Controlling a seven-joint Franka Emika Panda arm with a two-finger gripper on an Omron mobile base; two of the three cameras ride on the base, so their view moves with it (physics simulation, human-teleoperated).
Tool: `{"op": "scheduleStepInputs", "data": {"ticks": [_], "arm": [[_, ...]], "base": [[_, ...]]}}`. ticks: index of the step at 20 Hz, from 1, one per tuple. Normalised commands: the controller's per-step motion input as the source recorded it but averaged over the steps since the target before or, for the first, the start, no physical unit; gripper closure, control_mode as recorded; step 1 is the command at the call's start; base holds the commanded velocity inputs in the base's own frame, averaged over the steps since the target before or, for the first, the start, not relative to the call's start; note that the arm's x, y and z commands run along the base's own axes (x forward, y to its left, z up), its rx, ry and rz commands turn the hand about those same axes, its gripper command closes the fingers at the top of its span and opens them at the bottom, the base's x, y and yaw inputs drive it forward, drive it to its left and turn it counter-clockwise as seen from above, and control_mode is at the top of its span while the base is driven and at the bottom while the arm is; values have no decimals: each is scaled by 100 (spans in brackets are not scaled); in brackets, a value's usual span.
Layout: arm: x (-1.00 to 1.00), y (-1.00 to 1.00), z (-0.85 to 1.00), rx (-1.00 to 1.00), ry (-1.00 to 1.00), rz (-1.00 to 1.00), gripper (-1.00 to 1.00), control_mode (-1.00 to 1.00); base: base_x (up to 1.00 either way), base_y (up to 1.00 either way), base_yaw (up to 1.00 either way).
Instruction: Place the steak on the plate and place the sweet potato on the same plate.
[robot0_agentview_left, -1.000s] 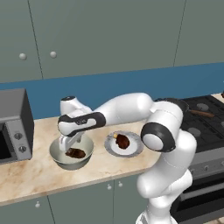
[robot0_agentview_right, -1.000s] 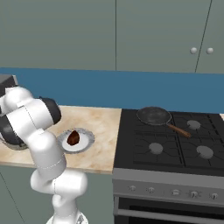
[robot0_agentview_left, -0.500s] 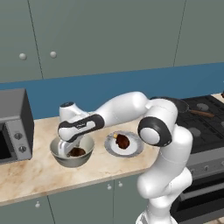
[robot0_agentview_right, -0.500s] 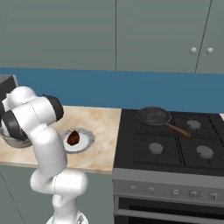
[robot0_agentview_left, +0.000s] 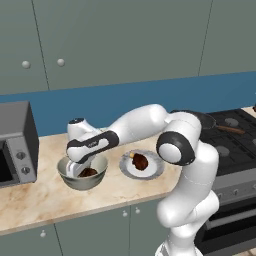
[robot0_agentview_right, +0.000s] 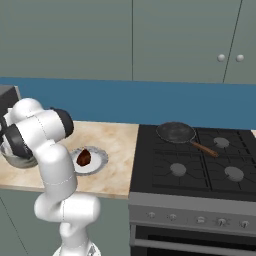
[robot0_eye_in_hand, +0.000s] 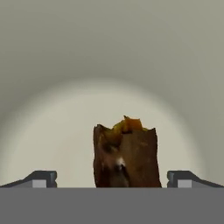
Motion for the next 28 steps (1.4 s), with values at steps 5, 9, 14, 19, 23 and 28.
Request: {"op": "scheduleStepInputs", "data": {"ticks": [5, 9, 14, 19, 23, 28], "arm": [[-1, 0, -1, 0, -3, 0, -100, -100], [-16, 0, -6, 0, -20, 0, -100, -100], [-20, 0, -1, 0, -17, 0, -100, -100], [-6, 0, -17, 0, -15, 0, -100, -100], [0, 0, -7, 0, -16, 0, -100, -100], [-1, 0, 0, 0, -6, 0, -100, -100]], "base": [[0, 0, 0], [0, 0, 0], [0, 0, 0], [0, 0, 0], [0, 0, 0], [0, 0, 0]]}}
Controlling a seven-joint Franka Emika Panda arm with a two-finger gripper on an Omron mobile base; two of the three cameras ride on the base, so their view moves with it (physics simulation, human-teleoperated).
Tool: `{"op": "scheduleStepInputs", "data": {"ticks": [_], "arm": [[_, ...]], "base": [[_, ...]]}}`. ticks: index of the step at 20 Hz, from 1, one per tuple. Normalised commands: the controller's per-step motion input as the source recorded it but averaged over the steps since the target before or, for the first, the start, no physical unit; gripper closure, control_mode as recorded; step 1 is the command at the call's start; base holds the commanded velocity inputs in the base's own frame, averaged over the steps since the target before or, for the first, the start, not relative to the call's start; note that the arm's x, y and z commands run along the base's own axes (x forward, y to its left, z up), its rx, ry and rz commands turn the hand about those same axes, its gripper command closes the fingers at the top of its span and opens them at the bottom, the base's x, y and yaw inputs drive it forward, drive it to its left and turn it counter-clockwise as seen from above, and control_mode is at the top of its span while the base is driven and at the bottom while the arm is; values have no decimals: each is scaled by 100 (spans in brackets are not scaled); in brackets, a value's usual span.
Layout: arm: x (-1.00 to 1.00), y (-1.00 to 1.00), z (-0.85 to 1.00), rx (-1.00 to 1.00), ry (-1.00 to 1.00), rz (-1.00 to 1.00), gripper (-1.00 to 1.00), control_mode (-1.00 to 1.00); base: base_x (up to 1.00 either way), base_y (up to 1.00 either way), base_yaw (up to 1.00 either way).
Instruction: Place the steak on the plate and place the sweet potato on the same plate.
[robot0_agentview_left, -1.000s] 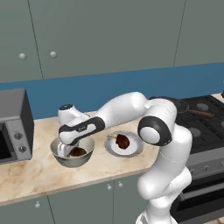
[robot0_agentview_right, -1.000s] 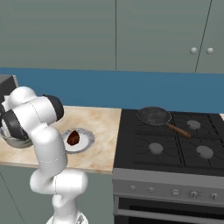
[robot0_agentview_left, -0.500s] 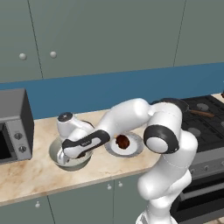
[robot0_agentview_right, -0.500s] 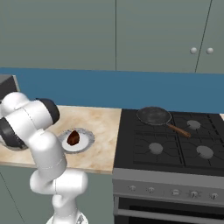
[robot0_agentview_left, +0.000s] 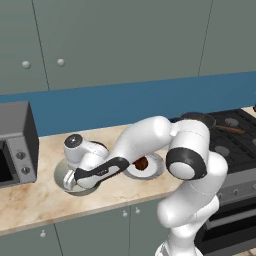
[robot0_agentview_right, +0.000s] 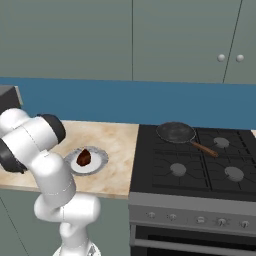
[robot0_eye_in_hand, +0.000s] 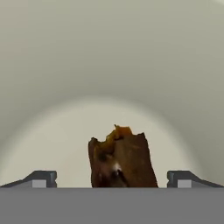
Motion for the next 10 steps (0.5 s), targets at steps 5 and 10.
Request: {"op": "scheduleStepInputs", "data": {"ticks": [5, 10], "arm": [[0, 0, 0, 0, 0, 0, 100, -100], [0, 0, 0, 0, 0, 0, 100, -100]], "base": [[0, 0, 0], [0, 0, 0]]}}
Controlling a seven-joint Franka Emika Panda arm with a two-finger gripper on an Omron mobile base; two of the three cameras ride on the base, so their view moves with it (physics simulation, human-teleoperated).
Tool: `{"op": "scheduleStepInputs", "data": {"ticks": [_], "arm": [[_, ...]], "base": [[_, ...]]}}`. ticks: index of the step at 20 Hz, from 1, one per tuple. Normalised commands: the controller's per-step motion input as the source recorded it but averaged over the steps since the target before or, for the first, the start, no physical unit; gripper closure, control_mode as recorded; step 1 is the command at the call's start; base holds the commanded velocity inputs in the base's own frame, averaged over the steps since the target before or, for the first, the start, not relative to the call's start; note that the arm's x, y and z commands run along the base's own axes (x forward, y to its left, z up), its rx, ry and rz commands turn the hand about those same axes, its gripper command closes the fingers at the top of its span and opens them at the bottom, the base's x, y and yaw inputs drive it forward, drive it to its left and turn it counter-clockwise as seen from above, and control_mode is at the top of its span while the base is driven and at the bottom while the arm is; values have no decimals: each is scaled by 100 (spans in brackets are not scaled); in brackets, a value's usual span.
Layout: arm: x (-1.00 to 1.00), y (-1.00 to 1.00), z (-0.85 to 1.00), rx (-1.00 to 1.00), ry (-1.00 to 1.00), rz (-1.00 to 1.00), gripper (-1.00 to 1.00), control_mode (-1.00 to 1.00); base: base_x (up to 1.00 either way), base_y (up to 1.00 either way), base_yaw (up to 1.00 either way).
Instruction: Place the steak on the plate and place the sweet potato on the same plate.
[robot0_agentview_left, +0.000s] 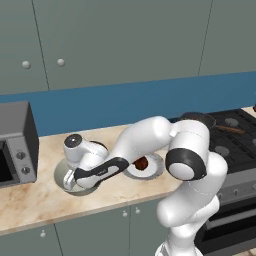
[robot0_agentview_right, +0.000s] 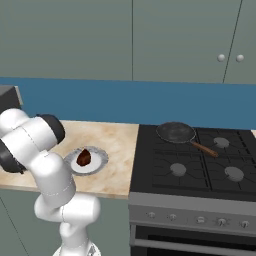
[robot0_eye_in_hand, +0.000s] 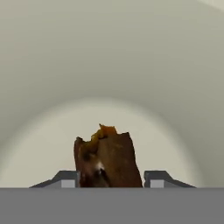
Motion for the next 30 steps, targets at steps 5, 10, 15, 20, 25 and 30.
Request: {"op": "scheduleStepInputs", "data": {"ticks": [5, 10, 15, 20, 25, 30], "arm": [[0, -6, 8, 0, 2, 0, 100, -100], [0, -16, 46, 0, 0, 0, 100, -100], [0, -19, 39, 0, 0, 0, 100, -100], [0, -12, 43, 0, 0, 0, 100, -100], [-12, -39, 54, 3, 0, -1, 100, -100], [-4, -71, 37, 9, 2, -12, 100, -100]], "base": [[0, 0, 0], [0, 0, 0], [0, 0, 0], [0, 0, 0], [0, 0, 0], [0, 0, 0]]}}
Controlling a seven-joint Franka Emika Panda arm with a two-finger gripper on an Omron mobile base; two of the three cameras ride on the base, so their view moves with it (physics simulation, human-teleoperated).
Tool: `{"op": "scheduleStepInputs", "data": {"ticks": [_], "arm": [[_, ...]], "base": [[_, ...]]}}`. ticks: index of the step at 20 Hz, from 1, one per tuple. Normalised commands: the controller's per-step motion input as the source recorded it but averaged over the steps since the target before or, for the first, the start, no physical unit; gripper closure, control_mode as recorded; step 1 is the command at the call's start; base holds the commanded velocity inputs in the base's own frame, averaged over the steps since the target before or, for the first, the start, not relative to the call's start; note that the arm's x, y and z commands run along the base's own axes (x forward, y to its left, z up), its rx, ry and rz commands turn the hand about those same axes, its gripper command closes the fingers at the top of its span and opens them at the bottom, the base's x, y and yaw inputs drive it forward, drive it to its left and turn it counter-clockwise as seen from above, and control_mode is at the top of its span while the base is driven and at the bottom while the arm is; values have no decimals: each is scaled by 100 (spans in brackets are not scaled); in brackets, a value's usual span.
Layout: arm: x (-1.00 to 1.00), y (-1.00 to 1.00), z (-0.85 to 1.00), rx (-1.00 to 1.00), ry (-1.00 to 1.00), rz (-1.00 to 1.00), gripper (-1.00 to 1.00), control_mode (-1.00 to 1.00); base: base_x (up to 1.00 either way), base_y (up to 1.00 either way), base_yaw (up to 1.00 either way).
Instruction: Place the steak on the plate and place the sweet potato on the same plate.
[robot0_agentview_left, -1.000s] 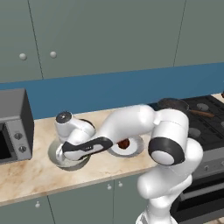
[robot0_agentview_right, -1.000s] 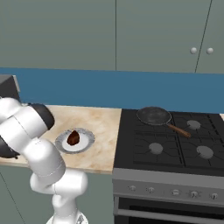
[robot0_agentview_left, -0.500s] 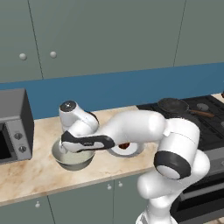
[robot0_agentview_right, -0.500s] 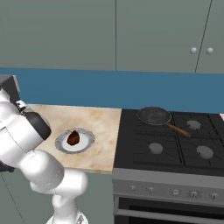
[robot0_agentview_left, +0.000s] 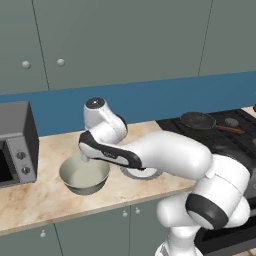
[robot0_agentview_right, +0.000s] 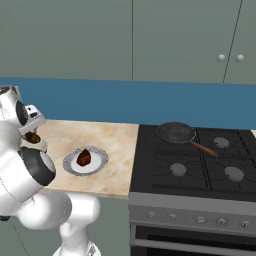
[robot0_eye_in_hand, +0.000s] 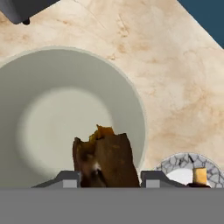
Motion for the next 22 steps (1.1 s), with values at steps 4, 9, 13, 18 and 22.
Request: {"op": "scheduleStepInputs", "data": {"ticks": [4, 9, 13, 18, 22], "arm": [[0, -90, 18, 14, 8, -19, 100, -100], [8, -94, 6, 15, 9, -18, 100, -100], [49, -83, -1, 12, 5, -14, 100, -100], [64, -66, -11, 3, 8, -9, 100, -100], [42, -41, -19, 0, 0, -3, 100, -100]], "base": [[0, 0, 0], [0, 0, 0], [0, 0, 0], [0, 0, 0], [0, 0, 0]]}}
